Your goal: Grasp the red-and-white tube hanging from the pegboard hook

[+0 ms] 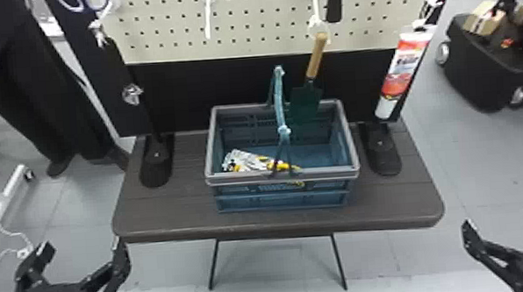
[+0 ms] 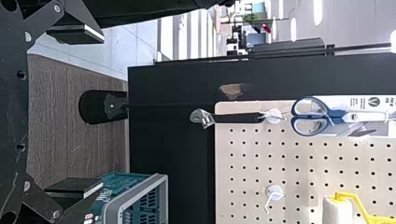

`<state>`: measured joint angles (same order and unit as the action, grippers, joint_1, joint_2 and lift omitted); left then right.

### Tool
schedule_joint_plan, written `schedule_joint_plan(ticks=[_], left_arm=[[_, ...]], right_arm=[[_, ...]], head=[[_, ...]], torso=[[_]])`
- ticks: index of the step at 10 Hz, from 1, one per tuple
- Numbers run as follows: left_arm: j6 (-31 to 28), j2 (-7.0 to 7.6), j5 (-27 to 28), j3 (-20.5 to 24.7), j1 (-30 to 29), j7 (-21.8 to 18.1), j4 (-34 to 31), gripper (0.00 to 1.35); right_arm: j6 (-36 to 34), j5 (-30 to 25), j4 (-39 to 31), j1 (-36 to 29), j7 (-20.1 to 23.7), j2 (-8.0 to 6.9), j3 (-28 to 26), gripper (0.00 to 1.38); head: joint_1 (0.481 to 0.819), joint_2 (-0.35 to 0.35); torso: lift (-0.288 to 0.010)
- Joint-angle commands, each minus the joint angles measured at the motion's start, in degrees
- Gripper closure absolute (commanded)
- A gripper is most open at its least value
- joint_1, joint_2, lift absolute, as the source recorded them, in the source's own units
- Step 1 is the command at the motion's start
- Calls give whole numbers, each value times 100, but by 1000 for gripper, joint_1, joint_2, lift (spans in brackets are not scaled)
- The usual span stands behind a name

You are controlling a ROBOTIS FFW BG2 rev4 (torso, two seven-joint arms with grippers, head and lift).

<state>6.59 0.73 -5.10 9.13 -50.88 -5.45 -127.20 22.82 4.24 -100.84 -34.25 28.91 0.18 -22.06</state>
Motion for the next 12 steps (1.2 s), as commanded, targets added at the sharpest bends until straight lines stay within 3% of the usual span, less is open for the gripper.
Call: schedule_joint_plan(ticks=[1, 10, 12], left_arm=[[0, 6, 0, 1, 3, 0, 0, 209], [-18, 24, 0, 10, -10, 0, 0, 209], [-18, 41, -9, 1, -10, 0, 0, 209]], right_arm=[[-32, 15, 7, 1, 0, -23, 0, 171], [-287, 15, 64, 419, 9, -23, -9, 171], [-472, 24, 401, 899, 264, 167, -9, 171]], head=[[819, 8], [819, 8], [819, 8]], torso=[[-100], [-100], [-100]])
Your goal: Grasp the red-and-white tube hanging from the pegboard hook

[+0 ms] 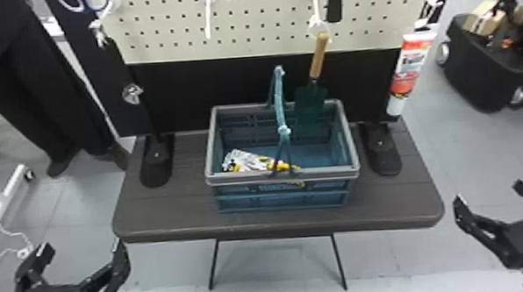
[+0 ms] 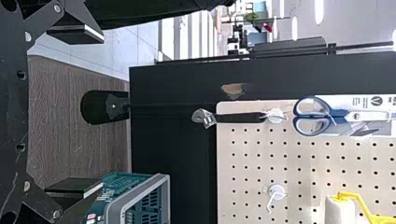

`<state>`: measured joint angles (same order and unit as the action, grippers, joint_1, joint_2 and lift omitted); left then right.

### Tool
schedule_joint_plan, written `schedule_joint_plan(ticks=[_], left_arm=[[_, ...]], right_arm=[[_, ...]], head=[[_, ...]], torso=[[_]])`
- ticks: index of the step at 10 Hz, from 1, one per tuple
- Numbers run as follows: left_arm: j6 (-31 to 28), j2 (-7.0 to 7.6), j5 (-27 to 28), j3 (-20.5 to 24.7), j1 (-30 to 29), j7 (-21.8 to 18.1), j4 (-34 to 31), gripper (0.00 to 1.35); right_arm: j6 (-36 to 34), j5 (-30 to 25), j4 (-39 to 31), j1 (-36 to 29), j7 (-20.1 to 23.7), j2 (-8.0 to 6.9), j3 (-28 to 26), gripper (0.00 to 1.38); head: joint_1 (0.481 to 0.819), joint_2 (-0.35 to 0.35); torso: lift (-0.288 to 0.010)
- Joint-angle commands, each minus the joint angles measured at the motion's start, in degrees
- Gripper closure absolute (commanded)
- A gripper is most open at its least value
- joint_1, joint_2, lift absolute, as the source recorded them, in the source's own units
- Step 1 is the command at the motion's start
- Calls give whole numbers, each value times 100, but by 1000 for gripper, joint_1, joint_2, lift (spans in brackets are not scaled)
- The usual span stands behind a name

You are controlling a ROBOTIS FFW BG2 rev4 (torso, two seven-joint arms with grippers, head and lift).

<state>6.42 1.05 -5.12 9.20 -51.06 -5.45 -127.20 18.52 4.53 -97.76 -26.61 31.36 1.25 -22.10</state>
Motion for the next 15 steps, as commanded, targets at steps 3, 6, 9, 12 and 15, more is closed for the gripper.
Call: schedule_joint_plan(ticks=[3, 6, 9, 12, 15], left_arm=[[0, 18, -15, 3, -4, 0, 0, 209], [0, 36, -24, 12, 33, 0, 14, 209], [0, 45, -24, -6, 46, 0, 42, 209], [9, 45, -24, -24, 95, 0, 98, 209], [9, 71, -24, -50, 156, 0, 155, 209]], right_arm=[[-252, -49, 698, 972, 318, 385, -4, 171], [-331, -58, 1373, 1772, 564, 579, 4, 171], [-577, -119, 1978, 2596, 916, 886, 75, 171], [-911, 118, 2611, 3359, 1390, 1255, 417, 171], [-1201, 435, 3145, 4012, 1724, 1501, 734, 171]], head=[[819, 8], [819, 8], [819, 8], [819, 8], [819, 8]], torso=[[-100], [-100], [-100], [-100], [-100]])
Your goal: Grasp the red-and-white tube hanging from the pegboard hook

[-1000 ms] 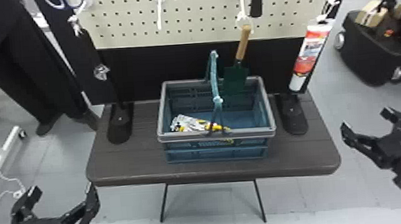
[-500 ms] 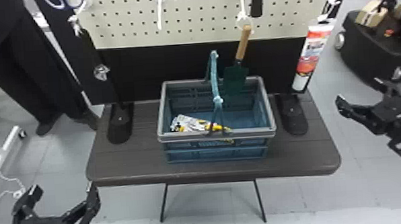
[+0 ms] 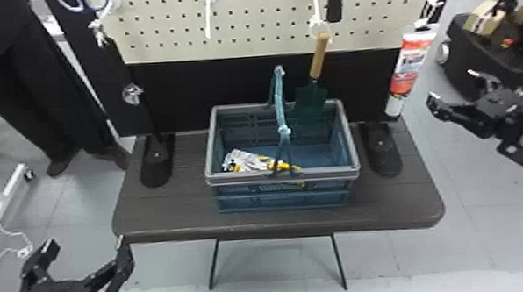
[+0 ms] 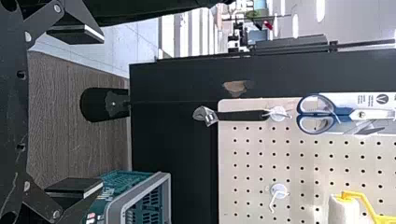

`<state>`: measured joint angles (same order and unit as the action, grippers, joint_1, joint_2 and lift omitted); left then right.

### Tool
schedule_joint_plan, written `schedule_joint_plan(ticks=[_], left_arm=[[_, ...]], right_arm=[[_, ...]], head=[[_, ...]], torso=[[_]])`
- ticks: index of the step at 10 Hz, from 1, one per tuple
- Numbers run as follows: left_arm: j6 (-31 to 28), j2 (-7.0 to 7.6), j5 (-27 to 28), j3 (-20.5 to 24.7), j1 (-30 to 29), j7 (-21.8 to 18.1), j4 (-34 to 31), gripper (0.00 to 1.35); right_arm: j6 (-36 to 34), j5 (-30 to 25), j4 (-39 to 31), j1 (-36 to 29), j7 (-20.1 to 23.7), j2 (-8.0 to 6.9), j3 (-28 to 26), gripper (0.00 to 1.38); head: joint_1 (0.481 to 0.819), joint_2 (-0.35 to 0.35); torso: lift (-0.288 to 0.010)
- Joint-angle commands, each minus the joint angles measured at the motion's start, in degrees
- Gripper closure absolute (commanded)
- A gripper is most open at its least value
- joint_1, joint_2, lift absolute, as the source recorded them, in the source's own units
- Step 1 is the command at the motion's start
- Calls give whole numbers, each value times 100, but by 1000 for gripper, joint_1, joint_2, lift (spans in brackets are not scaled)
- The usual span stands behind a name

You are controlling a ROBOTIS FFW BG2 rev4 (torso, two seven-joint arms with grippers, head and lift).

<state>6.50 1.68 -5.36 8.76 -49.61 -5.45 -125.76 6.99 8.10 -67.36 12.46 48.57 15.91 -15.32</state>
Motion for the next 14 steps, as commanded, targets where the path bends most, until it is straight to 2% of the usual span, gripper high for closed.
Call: schedule_joint_plan(ticks=[1, 4, 5, 7, 8, 9, 10, 12, 13, 14], left_arm=[[0, 7, 0, -14, 60, 0, 24, 209], [0, 34, -9, -41, 134, 0, 95, 209], [0, 51, -9, -58, 183, 0, 123, 209], [0, 113, -53, -85, 196, 0, 123, 209], [0, 113, -62, -76, 171, 0, 109, 209], [0, 104, -62, -50, 146, 0, 109, 209], [0, 104, -70, -41, 134, 0, 95, 209], [-35, 130, -53, -94, 208, 0, 109, 209], [-44, 157, -62, -111, 208, 0, 109, 209], [-35, 166, -79, -94, 196, 0, 109, 209]], right_arm=[[-154, 156, 302, 302, 91, 79, 144, 167], [-427, 534, 1132, 1015, 416, 351, 768, 163], [-506, 877, 1427, 1274, 583, 430, 1075, 165], [-1095, 1290, 1202, 1335, 944, 571, 1374, 170], [-1473, 1431, 1005, 1274, 1269, 729, 1541, 170], [-1798, 1255, 738, 1237, 1480, 834, 1559, 170], [-2009, 1132, 499, 1212, 1594, 896, 1611, 170], [-1947, 1150, 485, 1286, 1594, 905, 1699, 202], [-1921, 1150, 485, 1286, 1559, 905, 1699, 565], [-1851, 1202, 527, 1274, 1515, 896, 1691, 1023]], head=[[819, 8], [819, 8], [819, 8], [819, 8], [819, 8], [819, 8], [819, 8], [819, 8], [819, 8], [819, 8]], torso=[[-100], [-100], [-100], [-100], [-100], [-100], [-100], [-100], [-100], [-100]])
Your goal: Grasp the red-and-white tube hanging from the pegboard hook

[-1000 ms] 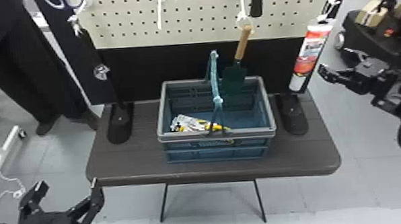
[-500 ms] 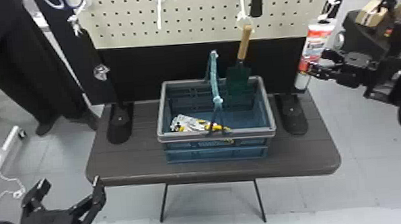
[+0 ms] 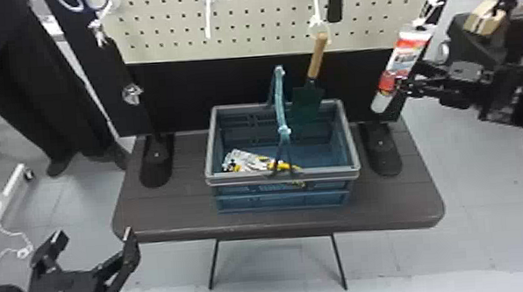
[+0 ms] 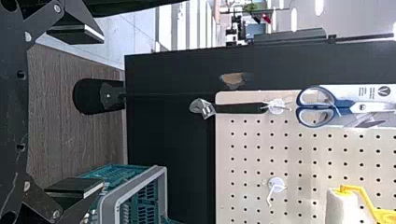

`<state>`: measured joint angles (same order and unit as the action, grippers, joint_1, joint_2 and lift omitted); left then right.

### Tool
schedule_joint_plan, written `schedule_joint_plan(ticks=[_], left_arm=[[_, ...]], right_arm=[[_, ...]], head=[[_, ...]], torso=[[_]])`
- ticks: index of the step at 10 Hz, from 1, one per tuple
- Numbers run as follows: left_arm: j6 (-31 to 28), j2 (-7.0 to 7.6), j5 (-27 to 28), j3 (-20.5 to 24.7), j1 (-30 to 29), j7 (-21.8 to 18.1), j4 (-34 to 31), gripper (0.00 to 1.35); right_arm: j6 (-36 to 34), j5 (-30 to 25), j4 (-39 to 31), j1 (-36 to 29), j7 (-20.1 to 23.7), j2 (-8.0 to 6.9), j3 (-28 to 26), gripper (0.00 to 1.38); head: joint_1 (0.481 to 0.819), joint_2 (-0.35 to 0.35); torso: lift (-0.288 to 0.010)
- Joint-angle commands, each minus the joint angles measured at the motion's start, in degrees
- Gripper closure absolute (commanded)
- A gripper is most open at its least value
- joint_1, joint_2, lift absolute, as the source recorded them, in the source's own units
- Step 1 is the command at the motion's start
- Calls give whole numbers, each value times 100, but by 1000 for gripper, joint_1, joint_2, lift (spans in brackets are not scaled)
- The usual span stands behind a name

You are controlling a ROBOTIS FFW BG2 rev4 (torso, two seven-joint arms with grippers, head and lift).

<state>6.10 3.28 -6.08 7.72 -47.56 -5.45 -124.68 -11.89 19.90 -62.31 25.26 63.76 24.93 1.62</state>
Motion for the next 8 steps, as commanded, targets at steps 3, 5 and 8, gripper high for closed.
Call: schedule_joint_plan(ticks=[3, 5, 8], left_arm=[[-4, -2, -16, 1, -9, 0, 1, 209], [-12, 6, -16, 10, -21, 0, 1, 209], [-4, 6, -25, 10, -33, 0, 1, 209]], right_arm=[[117, 110, 121, -68, -57, -50, -4, 1286], [179, 67, 22, -93, -57, -59, -4, 1286], [240, 23, 50, -105, -66, -67, -13, 1286]], head=[[819, 8], [819, 8], [819, 8]], torso=[[-100], [-100], [-100]])
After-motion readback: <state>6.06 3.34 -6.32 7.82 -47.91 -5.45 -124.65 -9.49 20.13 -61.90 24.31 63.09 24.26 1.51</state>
